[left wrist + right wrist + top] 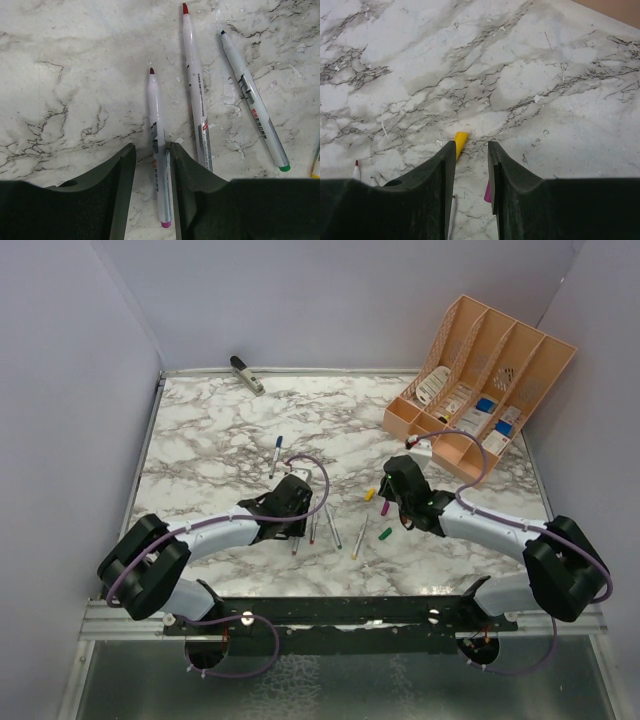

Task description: Insert the pens into the pen caps

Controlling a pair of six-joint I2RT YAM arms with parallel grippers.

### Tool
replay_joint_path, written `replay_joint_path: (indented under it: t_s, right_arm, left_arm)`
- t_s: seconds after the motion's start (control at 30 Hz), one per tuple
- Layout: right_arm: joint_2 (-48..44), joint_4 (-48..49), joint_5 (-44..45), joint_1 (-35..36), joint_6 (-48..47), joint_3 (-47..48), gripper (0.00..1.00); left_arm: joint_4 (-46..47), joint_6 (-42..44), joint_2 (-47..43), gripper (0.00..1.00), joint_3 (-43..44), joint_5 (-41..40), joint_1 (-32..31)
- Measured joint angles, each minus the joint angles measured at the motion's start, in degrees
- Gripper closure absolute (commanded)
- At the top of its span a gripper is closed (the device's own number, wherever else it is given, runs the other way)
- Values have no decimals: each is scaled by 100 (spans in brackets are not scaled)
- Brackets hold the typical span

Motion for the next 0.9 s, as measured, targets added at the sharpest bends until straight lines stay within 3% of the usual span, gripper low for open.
replay_joint_path:
  t_s: [0.9]
  right_arm:
    - [-417,31,-9,0,59,-98,68]
  left_arm:
    - [-809,-358,520,68,601,-863,-614]
